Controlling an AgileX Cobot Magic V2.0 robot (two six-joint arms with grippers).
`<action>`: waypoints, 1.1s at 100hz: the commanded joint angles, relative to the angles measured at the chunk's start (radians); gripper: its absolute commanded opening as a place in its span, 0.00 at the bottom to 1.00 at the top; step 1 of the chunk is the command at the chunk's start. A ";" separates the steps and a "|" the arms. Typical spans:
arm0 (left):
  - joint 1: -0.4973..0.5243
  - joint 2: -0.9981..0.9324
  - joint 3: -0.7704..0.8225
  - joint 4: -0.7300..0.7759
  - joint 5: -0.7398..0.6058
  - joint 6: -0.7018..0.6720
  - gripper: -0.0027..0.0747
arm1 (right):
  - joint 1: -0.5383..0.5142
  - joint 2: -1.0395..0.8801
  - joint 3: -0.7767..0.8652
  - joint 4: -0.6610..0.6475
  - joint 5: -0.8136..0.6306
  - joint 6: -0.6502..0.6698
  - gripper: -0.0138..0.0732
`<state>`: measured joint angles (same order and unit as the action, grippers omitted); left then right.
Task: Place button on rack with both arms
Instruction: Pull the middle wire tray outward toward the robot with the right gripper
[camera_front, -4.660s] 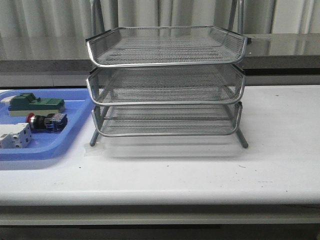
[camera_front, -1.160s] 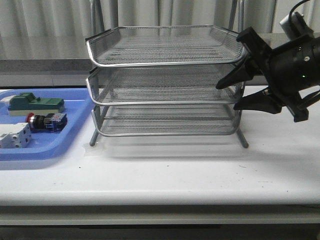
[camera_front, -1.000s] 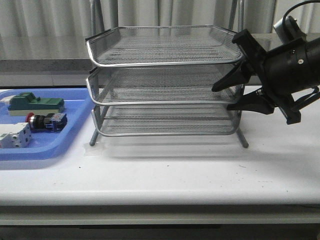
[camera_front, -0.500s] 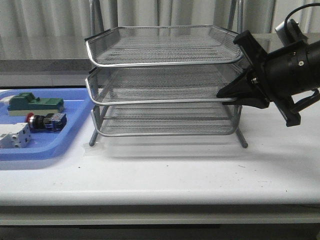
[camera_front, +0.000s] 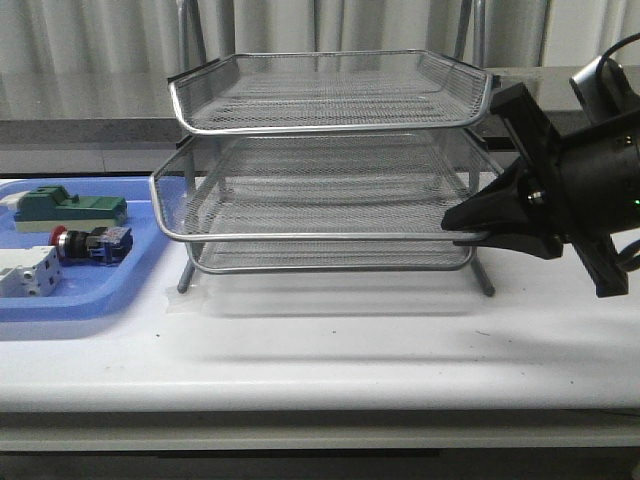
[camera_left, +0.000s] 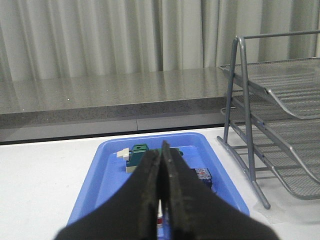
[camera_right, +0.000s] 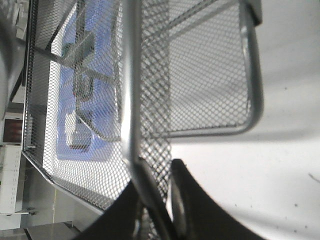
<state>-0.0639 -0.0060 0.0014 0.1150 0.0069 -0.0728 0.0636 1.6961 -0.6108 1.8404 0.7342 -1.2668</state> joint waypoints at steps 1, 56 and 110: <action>0.004 -0.031 0.047 -0.008 -0.085 -0.012 0.01 | 0.005 -0.041 0.067 -0.036 -0.017 -0.054 0.24; 0.004 -0.031 0.047 -0.008 -0.085 -0.012 0.01 | 0.005 -0.178 0.215 -0.001 -0.028 -0.115 0.36; 0.004 -0.031 0.047 -0.008 -0.085 -0.012 0.01 | 0.004 -0.325 0.215 -0.003 -0.121 -0.234 0.68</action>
<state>-0.0639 -0.0060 0.0014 0.1150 0.0069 -0.0728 0.0655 1.4486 -0.3892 1.8370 0.6238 -1.4721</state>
